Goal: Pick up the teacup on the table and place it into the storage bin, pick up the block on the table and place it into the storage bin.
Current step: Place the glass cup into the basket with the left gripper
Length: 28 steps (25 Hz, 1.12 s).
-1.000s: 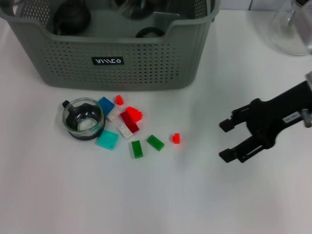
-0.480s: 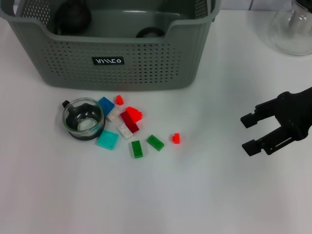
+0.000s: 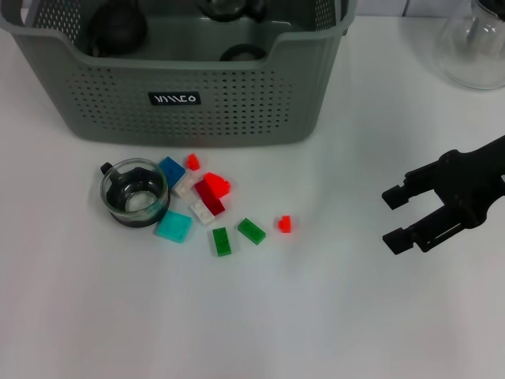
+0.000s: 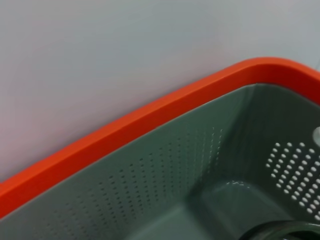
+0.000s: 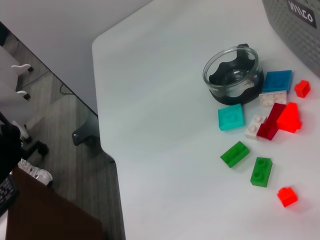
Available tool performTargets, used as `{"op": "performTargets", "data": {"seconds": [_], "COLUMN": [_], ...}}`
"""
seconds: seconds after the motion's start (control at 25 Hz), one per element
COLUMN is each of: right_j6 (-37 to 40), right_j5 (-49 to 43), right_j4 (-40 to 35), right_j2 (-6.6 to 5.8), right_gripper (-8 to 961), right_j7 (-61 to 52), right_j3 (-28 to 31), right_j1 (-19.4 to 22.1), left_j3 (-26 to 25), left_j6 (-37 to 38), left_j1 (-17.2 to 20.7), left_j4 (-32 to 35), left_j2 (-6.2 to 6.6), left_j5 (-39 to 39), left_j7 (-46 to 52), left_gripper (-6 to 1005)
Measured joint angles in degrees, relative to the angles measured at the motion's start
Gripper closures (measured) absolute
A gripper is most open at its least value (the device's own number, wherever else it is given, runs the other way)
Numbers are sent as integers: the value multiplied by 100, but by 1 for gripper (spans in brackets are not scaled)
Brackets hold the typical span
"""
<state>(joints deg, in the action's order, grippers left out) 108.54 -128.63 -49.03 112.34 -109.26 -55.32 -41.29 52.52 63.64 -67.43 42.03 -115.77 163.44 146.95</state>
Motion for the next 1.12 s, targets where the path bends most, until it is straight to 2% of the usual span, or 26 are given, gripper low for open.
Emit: {"op": "performTargets", "data": {"seconds": [0.16,0.44,0.96,1.12], "right_j6": [-17,-18,-17,-24], "right_j5": [-3,-5,-5,-5], "right_j4": [11,-2,-11,-10], "right_j2": [10,32,74,86], "right_gripper": [30,30,31,31], "right_j7": [12,12,19,20], "right_j3": [-1,2,4,4], "right_j1": [-2,9,37,48], "left_j3": [435,740,763,760], "left_j6": [-481,-1004,-961,-965], "left_j1": [-12,-4,38,40], "left_j4": [-339,-784,-794,-800], "left_j2": [5,-34,-60,-60], "left_j5": [9,20,31,31], "left_j7": [152,156,149,129], "left_gripper": [951,955,953,875]}}
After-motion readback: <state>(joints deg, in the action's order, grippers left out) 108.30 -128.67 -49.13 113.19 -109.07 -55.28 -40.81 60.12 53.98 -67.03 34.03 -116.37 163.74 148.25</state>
